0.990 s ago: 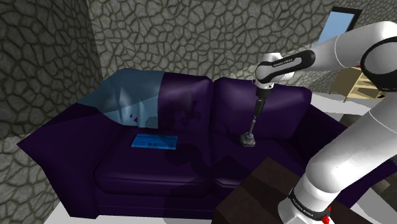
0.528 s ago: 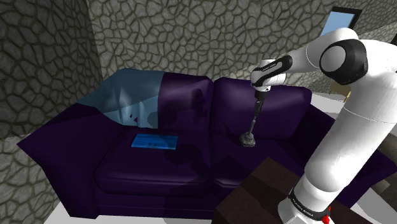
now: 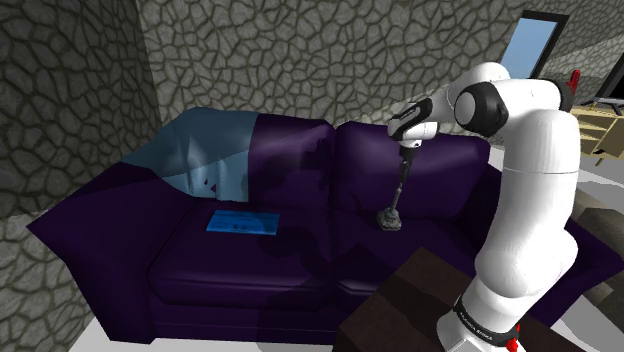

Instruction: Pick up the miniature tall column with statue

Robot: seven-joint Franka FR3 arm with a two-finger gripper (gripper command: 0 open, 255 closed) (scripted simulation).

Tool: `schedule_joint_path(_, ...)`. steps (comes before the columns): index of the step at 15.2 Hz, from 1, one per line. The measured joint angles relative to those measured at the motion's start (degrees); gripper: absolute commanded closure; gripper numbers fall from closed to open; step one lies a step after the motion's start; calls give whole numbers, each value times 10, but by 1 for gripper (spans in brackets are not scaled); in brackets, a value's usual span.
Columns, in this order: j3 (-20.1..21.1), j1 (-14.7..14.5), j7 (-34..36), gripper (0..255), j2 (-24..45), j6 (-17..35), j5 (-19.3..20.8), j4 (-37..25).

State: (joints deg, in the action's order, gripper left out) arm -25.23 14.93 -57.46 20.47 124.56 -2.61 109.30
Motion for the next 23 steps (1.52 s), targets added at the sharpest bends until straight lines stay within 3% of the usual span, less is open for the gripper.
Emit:
schedule_joint_path(4, 9, 31, -31, 0, 76, -5, -25, -80)
schedule_joint_path(11, 18, 40, -38, 0, 113, 31, -38, -80)
schedule_joint_path(12, 18, 41, -38, 255, 115, 33, -39, -80)
schedule_joint_path(23, 18, 41, -38, 255, 115, 31, -39, -82)
